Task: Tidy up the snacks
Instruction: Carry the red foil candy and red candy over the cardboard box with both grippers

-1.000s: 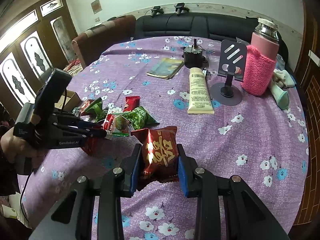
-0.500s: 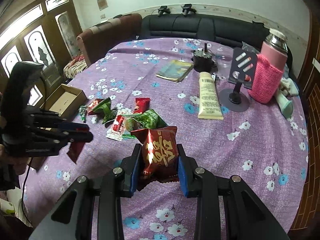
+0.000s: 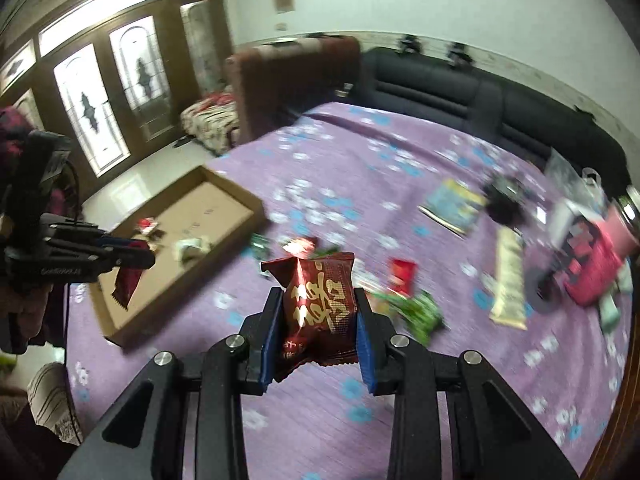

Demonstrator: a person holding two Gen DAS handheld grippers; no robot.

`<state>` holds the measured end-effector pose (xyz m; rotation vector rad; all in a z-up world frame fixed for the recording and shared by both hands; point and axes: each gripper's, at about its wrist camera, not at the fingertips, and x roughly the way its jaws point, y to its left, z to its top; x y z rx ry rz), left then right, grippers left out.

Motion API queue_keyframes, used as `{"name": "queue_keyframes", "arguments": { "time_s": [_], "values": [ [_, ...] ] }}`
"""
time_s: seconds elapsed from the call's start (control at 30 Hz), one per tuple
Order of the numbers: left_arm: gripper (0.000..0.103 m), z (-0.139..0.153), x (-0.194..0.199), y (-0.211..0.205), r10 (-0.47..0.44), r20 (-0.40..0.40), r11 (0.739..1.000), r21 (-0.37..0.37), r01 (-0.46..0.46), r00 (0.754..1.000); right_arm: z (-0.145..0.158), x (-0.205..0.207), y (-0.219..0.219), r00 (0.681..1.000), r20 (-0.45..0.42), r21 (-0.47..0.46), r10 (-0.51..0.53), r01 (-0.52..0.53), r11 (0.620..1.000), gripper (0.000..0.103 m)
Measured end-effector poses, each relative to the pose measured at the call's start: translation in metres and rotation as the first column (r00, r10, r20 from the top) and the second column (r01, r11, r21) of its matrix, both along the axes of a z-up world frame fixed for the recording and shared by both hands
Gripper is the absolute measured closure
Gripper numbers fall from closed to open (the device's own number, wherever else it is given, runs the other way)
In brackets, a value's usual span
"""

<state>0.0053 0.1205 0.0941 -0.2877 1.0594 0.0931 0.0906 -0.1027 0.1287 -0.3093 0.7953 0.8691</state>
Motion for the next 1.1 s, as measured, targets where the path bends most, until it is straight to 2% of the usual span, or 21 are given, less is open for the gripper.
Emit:
{"name": "queue_keyframes", "arguments": {
  "time_s": [0.23,0.5,0.7,0.8,0.9,0.97,1.03,1.1],
  "values": [
    [0.081,-0.022,-0.016,0.054,0.112,-0.055,0.994,0.024,-0.111,0.992,0.001,-0.019,0.079,0.992,-0.003,-0.011,0.128,-0.128,0.992,0.071],
    [0.081,-0.045,-0.012,0.075,0.126,-0.114,0.992,0.025,-0.124,0.986,-0.013,-0.031,0.151,0.974,-0.037,-0.055,0.222,-0.224,0.973,0.071],
    [0.076,-0.053,-0.012,0.087,0.136,-0.139,0.991,0.013,-0.135,0.981,-0.022,-0.035,0.178,0.968,-0.057,-0.087,0.246,-0.250,0.964,0.071],
    [0.067,-0.053,-0.013,0.090,0.136,-0.142,0.991,0.016,-0.136,0.980,-0.025,-0.037,0.184,0.966,-0.063,-0.095,0.251,-0.256,0.962,0.070],
    [0.044,-0.051,-0.013,0.092,0.140,-0.138,0.990,0.028,-0.137,0.981,-0.027,-0.037,0.188,0.966,-0.067,-0.103,0.251,-0.257,0.961,0.070],
    [0.039,-0.049,-0.013,0.091,0.141,-0.134,0.990,0.042,-0.136,0.981,-0.028,-0.036,0.192,0.966,-0.069,-0.108,0.249,-0.256,0.961,0.070],
    [0.030,-0.047,-0.015,0.092,0.141,-0.130,0.990,0.045,-0.136,0.982,-0.030,-0.036,0.195,0.965,-0.077,-0.111,0.250,-0.258,0.960,0.070],
    [0.029,-0.045,-0.018,0.092,0.145,-0.123,0.989,0.046,-0.141,0.982,-0.032,-0.036,0.201,0.963,-0.083,-0.120,0.258,-0.267,0.956,0.070]
  ]
}}
